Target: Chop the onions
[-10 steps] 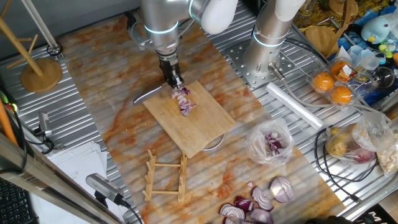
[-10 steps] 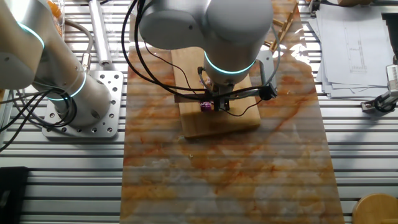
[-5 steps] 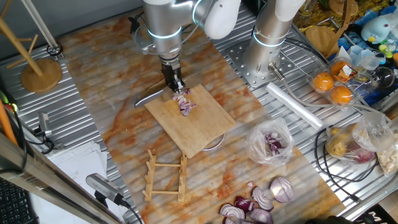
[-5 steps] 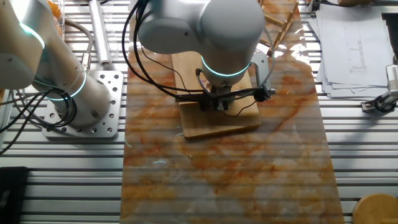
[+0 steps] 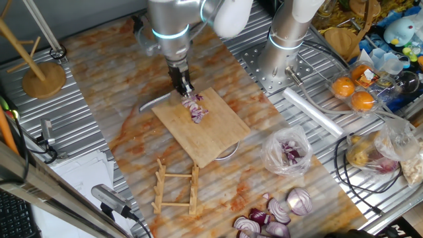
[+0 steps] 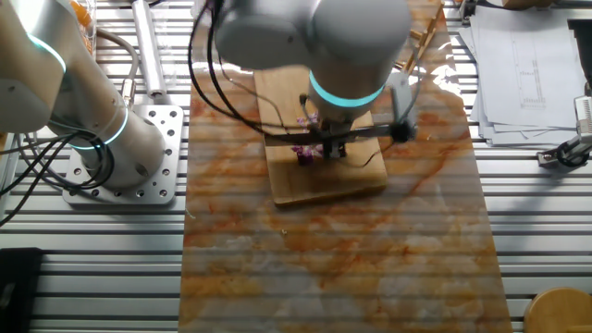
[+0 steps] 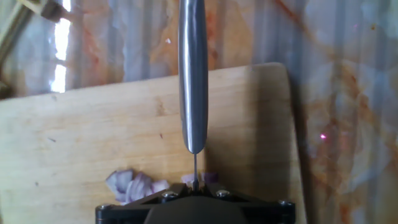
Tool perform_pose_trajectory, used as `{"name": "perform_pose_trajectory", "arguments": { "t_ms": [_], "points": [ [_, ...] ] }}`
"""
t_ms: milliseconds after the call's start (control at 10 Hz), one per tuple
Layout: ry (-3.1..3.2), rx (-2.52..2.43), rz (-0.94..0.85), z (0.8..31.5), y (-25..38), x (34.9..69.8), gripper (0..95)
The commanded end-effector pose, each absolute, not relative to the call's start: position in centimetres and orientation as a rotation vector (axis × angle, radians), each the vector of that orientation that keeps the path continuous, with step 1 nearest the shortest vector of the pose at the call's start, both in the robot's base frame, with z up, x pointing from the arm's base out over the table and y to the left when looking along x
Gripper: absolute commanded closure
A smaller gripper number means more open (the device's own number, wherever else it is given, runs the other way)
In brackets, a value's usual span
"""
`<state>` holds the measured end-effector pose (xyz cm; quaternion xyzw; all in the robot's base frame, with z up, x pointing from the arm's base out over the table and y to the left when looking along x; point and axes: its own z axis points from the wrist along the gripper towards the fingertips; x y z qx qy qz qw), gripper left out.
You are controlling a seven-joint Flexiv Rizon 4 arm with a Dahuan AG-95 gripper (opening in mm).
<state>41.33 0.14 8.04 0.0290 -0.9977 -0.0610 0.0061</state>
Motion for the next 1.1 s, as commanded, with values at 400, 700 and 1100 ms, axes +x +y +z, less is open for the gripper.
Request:
{"name": "perform_pose_trajectory", "arguments": {
  "t_ms": [400,700,1100],
  "points": [
    [-3.125,0.139,-0.189,7.1,0.1,41.6,95.0],
    [-3.126,0.161,-0.192,6.6,0.2,41.6,95.0],
    [-3.125,0.165,-0.192,6.3,0.6,41.7,95.0]
  ]
}}
